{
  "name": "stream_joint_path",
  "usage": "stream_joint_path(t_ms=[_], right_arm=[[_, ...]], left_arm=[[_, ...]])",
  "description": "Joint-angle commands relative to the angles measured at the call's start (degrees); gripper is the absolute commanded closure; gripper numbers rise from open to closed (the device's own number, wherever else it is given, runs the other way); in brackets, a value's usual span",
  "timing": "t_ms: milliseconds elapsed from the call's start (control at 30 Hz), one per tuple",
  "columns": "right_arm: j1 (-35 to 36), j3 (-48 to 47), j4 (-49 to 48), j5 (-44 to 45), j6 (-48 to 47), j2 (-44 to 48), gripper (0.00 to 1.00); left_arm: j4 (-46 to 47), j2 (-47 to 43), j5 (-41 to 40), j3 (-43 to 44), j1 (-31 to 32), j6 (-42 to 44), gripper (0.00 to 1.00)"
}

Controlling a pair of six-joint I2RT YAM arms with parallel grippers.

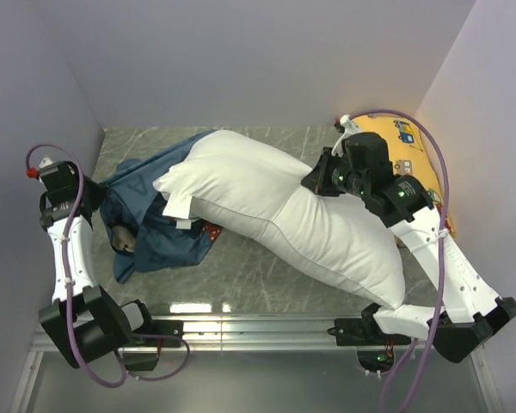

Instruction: Remove the pillowcase from the pillow

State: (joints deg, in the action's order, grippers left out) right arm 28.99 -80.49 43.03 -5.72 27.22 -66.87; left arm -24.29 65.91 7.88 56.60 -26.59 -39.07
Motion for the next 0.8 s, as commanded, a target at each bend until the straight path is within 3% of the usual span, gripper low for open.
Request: stream_joint_path(t_ms=[0,400,767], right_arm=[[-0.9,-10.5,-7.8,-0.6,0.5,1.6,1.0],[-1.0,-18.6,-10.9,-22.7,7.2,3.5,1.0],[-1.0,-30.3,-10.8,-20.7,9.7,-0.8,1.0]], left_arm=[[2.2,3.8,-3.7,1.8,-0.3,-0.7,1.0],[7.2,12.2,-2.0,-0.5,-0.2,-3.2,1.0],[9.1,14.1,-0.8,-1.8,1.7,-3.6,0.99]])
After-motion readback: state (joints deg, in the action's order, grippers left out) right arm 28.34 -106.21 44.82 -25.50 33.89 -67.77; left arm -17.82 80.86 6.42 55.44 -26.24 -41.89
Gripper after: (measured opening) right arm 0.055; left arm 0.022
